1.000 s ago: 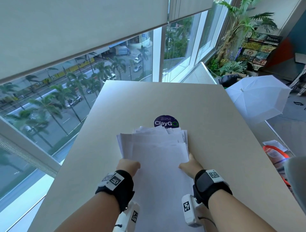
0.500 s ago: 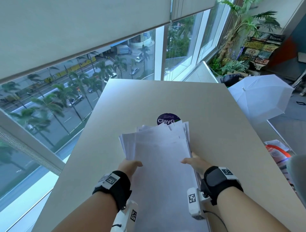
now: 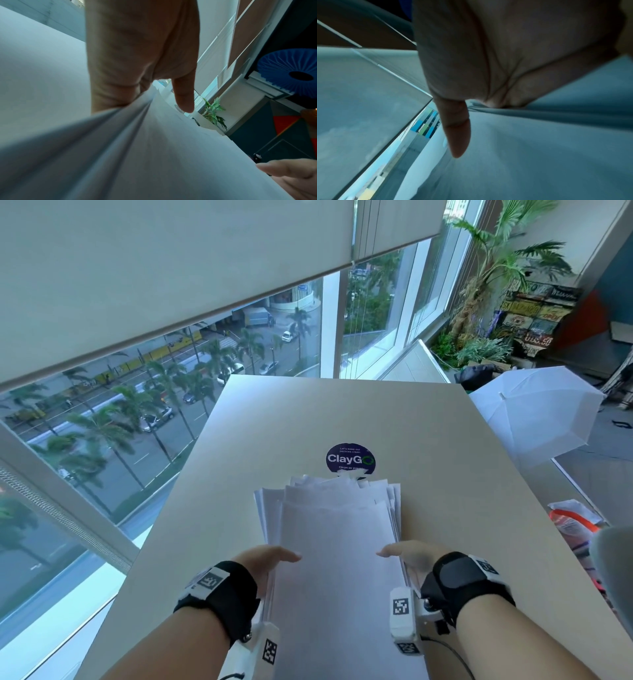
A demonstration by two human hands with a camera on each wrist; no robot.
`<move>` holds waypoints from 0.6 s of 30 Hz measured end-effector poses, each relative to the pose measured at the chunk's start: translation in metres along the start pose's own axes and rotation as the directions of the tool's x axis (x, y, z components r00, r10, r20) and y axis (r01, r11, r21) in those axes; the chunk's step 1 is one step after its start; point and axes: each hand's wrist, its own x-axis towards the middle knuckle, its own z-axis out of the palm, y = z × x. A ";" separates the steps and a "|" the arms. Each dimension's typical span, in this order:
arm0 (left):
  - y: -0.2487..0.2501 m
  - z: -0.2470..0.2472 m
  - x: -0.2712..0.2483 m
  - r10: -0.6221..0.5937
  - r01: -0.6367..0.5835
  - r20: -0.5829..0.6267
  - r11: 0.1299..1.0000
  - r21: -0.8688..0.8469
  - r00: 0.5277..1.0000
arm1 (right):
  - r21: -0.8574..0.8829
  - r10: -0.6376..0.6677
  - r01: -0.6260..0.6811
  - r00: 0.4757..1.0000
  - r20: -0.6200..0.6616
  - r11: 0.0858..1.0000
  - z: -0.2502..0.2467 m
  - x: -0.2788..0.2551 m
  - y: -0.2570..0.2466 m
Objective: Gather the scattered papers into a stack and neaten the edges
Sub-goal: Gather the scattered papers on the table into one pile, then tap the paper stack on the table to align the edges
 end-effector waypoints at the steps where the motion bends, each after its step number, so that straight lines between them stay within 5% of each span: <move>1: -0.002 -0.001 0.000 -0.007 0.007 0.008 0.999 0.037 1.000 | -0.012 0.002 -0.002 1.000 0.020 1.000 0.001 -0.003 0.000; 6: -0.006 0.007 0.006 0.073 -0.054 -0.167 0.992 0.112 0.983 | -0.092 0.027 -0.031 0.999 -0.042 0.995 0.007 -0.008 0.000; 11: 0.011 0.016 0.005 0.263 -0.245 -0.319 0.965 0.097 0.911 | -0.148 -0.165 0.129 0.952 -0.260 0.981 0.007 0.004 -0.014; 15: 0.044 0.025 -0.026 0.448 -0.528 -0.369 0.836 -0.150 0.814 | -0.124 -0.415 0.402 0.806 -0.422 0.907 -0.004 -0.009 -0.038; 18: 0.072 0.023 -0.051 0.593 -0.706 -0.424 0.683 -0.185 0.685 | -0.054 -0.549 0.623 0.642 -0.535 0.780 -0.014 -0.027 -0.056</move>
